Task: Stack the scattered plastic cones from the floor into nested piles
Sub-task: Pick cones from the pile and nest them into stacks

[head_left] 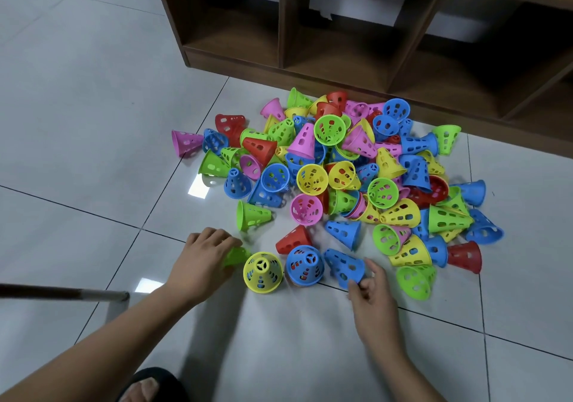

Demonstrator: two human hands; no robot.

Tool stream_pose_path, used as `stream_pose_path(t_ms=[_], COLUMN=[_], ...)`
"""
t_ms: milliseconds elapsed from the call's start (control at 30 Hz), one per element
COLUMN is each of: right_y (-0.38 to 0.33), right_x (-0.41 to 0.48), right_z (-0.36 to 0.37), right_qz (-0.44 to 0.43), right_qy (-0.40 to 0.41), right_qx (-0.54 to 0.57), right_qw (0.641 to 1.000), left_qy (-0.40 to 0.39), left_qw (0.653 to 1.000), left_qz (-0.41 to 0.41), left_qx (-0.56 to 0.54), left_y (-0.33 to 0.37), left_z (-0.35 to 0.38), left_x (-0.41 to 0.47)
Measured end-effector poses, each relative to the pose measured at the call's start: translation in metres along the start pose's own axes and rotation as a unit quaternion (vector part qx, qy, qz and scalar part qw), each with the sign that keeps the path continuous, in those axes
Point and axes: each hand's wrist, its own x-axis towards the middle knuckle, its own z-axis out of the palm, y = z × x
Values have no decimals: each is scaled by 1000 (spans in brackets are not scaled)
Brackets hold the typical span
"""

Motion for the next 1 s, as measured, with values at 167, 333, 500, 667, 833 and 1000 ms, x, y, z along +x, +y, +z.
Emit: stream_pose_path(t_ms=[167,333,500,667,833,1000], right_y=[-4,-6,-3,-1,-8,-46], right_x=[-2,5,10,8,10,2], right_z=[-3,-6,-8,-9,-7,-14], right_qz=[-54,-92,-93,-105,-131,-107], right_qy=[-27,23,39,39,8,86], right_qx=[-133,-257,-251,-240,-175,-63], right_qw=[989,962,963,964,976,988], left_qy=[26,129,193,217,177,97], left_qw=[996,941,887,860,890,936], left_qz=[-74,-171,-153,-97,-25,-5], left_qx=[-43,-260,-390,-451,-419,-337], left_y=[4,37,70,93,105,92], left_z=[-14,-52,-79,-85,-76,-52], left_x=[-6,-12,-18,-25,-29,-35])
